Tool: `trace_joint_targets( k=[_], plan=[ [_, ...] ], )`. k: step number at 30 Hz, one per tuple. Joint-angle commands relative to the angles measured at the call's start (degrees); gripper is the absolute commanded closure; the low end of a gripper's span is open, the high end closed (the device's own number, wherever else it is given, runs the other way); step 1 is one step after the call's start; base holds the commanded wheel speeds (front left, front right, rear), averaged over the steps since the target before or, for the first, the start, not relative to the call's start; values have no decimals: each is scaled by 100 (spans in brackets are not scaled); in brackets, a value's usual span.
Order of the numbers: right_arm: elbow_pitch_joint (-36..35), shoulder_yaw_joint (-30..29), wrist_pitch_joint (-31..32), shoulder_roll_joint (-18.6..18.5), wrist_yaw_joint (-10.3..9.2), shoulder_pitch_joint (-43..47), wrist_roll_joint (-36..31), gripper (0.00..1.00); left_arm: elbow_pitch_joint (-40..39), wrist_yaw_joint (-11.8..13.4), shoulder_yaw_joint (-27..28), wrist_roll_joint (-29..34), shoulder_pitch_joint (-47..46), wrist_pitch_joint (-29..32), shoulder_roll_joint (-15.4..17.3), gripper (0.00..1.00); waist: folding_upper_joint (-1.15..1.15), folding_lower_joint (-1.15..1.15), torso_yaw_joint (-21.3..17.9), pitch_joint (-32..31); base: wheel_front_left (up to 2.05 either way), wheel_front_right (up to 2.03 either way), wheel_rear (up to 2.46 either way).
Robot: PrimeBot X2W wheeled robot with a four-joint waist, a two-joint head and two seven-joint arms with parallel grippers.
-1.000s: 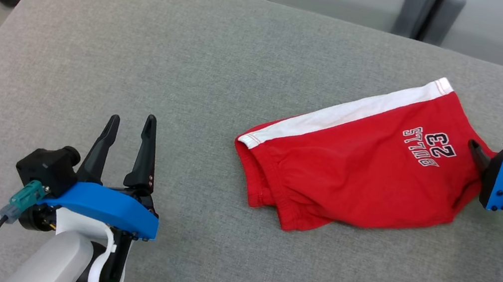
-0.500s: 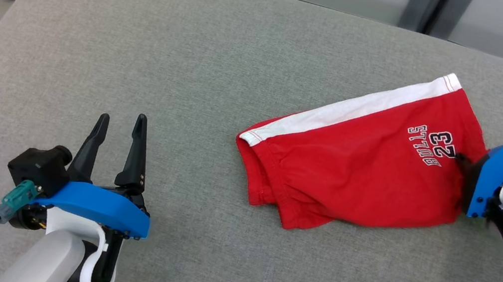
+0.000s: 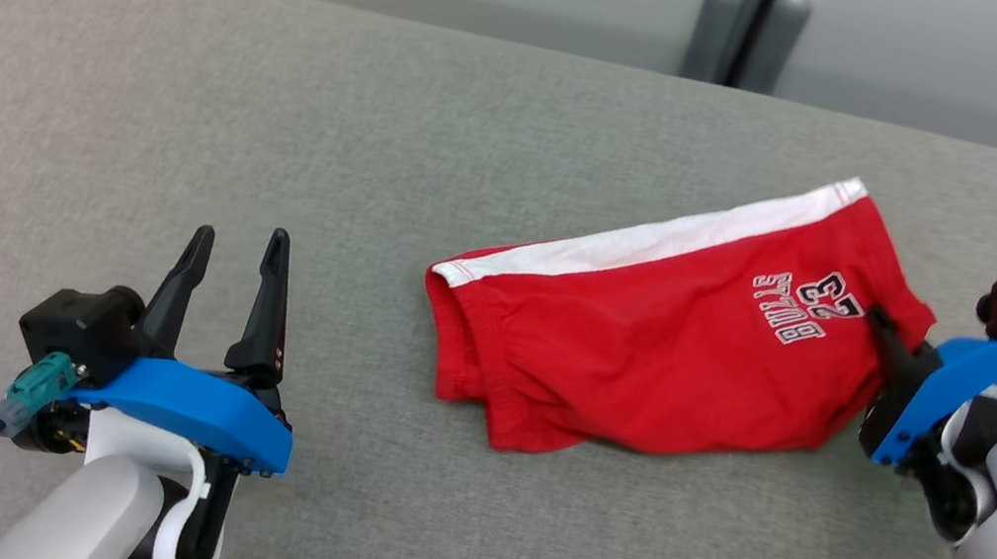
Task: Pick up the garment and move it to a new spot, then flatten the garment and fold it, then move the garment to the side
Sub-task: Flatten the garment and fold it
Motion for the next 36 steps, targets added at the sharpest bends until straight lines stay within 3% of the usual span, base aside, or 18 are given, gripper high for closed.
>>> trace_joint_targets(
  k=[1, 8, 18, 28, 36],
  plan=[
    [-99, -29, -166, 42, 1, 254, 72, 100, -14, 44, -7, 15, 99, 11, 17, 0, 1, 0, -228, -202, 0, 0, 0],
    [-242, -390, -918, 308, 1, 1143, 324, 100, -27, 79, -108, -17, 248, 78, -6, 0, 1, 0, -545, -499, 0, 0, 0],
    [-325, -847, -1294, 591, 1, 1667, 252, 100, -103, 147, -186, -2, 356, 91, -25, 0, 1, 0, -628, -578, 0, 0, 0],
    [-538, -1070, -1277, 697, 2, 1338, -187, 100, -120, 158, -211, -55, 423, 44, -75, 0, 1, 0, -307, -720, 0, 0, 0],
    [-1015, -889, -818, 1148, 2, 922, -588, 100, -75, 129, -158, -123, 430, -45, -156, 0, 1, 0, 128, -766, 0, 0, 0]
  ],
)
